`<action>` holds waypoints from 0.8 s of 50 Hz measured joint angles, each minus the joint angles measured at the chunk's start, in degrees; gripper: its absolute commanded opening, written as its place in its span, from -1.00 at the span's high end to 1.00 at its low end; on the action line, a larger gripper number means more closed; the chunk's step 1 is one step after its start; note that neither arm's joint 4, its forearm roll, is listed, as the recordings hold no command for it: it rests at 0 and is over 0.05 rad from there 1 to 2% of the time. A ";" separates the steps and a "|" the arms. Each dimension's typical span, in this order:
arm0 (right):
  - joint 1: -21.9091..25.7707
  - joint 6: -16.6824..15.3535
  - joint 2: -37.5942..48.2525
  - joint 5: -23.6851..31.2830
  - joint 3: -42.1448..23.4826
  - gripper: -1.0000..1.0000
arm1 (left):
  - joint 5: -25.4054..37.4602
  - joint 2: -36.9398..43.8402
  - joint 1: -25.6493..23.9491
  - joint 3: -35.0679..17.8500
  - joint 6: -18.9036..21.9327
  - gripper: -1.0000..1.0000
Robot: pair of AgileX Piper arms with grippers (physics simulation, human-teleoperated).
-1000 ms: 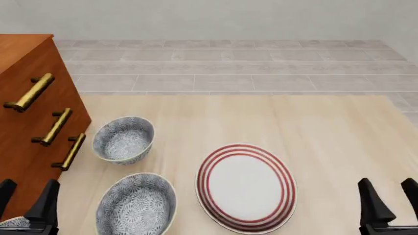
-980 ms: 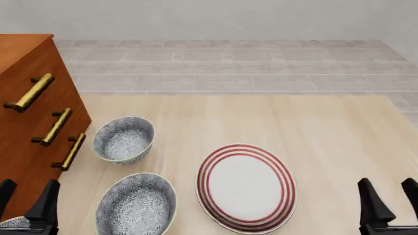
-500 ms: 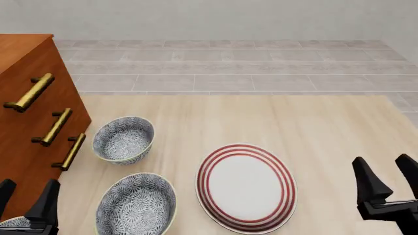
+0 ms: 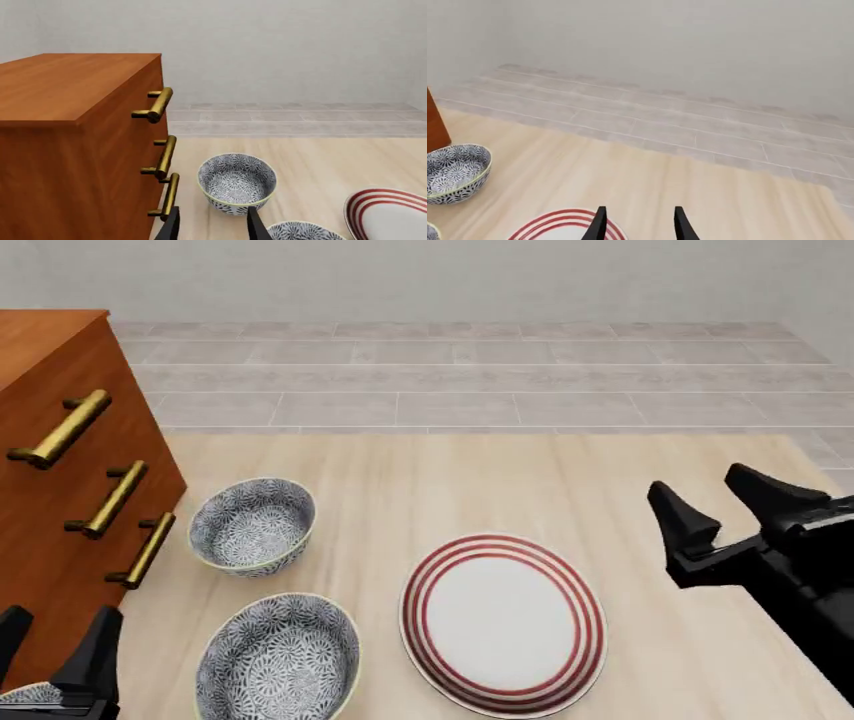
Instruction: Pick up the bowl and put it in the front on the plate.
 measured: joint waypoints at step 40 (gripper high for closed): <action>13.21 -3.60 28.01 6.69 -26.90 -1.00 | 0.00 0.00 0.00 0.00 0.00 -1.00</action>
